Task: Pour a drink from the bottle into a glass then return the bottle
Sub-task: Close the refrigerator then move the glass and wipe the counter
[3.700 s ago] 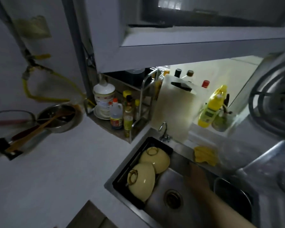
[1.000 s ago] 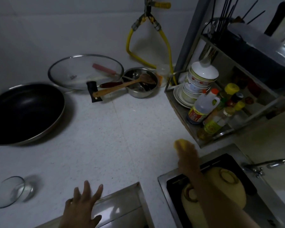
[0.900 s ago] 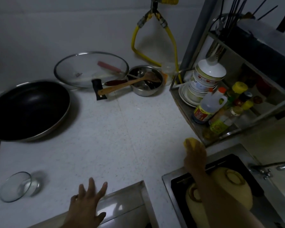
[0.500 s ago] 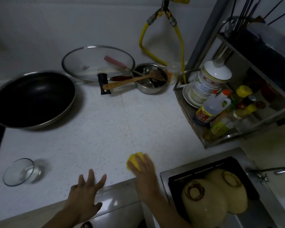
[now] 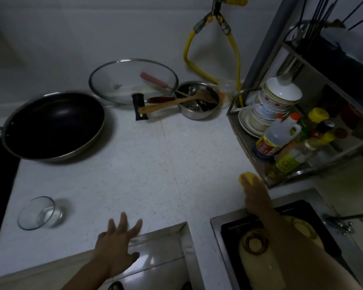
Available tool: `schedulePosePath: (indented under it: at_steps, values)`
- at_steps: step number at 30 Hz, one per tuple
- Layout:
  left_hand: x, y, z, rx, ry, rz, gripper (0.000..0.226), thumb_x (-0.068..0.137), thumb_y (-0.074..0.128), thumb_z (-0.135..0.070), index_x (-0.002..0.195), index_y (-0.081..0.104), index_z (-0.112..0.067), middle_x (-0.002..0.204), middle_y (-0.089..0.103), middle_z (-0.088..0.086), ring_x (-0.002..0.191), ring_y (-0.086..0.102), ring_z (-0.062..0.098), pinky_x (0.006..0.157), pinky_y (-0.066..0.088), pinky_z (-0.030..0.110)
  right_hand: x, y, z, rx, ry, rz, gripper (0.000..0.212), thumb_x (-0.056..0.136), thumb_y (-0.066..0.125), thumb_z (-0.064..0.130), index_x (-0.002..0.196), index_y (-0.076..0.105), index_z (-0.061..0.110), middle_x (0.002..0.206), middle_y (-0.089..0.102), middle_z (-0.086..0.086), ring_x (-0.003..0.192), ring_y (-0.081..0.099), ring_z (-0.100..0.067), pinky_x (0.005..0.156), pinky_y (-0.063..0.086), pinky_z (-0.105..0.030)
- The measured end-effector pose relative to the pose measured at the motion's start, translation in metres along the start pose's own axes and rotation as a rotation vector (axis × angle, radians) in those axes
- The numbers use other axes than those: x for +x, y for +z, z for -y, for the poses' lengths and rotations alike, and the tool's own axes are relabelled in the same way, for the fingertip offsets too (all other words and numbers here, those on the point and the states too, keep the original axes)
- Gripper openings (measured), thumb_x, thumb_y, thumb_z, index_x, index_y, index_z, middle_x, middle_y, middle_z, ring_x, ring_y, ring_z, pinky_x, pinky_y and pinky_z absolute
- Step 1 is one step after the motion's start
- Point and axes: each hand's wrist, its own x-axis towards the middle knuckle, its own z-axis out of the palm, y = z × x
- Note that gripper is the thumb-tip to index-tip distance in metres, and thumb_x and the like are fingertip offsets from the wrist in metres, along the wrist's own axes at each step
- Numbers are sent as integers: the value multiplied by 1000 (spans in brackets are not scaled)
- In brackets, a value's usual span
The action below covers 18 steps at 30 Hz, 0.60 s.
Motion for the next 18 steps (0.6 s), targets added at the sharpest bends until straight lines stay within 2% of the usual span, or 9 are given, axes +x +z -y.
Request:
schedulePosePath:
  at_steps: [3,6,8,10,14,16,18]
  values:
    - [-1,0,1,29,14,8,90,84,50,-61,153,-5,-44,165,-15,10,150,0,44,114,31,48,7,-4,27,16,131,-102,65,87,49,11,150,35,18,156,28,-24,142,25,-45,117,20,-51]
    - [0,0,3,73,30,24,90,86,50,-60,153,-8,-43,165,-16,11,150,-1,45,114,29,48,15,-3,61,33,182,-166,62,87,55,12,147,40,21,154,30,-18,141,26,-42,119,17,-49]
    - [2,-1,5,83,38,33,89,87,50,-58,153,-8,-43,164,-16,11,149,-1,46,114,29,48,22,-4,81,65,113,-143,62,90,53,14,149,36,25,157,27,-15,144,23,-40,121,12,-47]
    - [2,-1,6,86,44,31,88,87,50,-58,153,-6,-43,164,-16,11,149,1,46,113,30,47,22,1,107,82,49,-114,61,90,49,16,149,38,26,156,30,-17,143,23,-44,119,17,-51]
    - [1,0,4,101,44,26,89,87,50,-59,153,-7,-42,164,-15,12,149,1,47,114,30,48,-7,29,172,181,-179,-189,69,70,27,13,128,65,16,137,57,-22,125,47,-56,102,40,-65]
    - [1,-1,4,101,44,32,89,87,51,-58,153,-8,-42,164,-16,13,149,1,47,114,30,48,-34,42,204,207,-331,-168,69,68,35,0,128,64,19,140,56,-18,130,45,-53,103,39,-66]
    - [1,-2,4,99,43,38,90,86,51,-58,153,-7,-43,164,-15,12,148,2,47,113,32,48,-63,53,228,193,-495,-137,80,65,52,-15,135,57,24,150,46,-12,141,31,-46,113,28,-62]
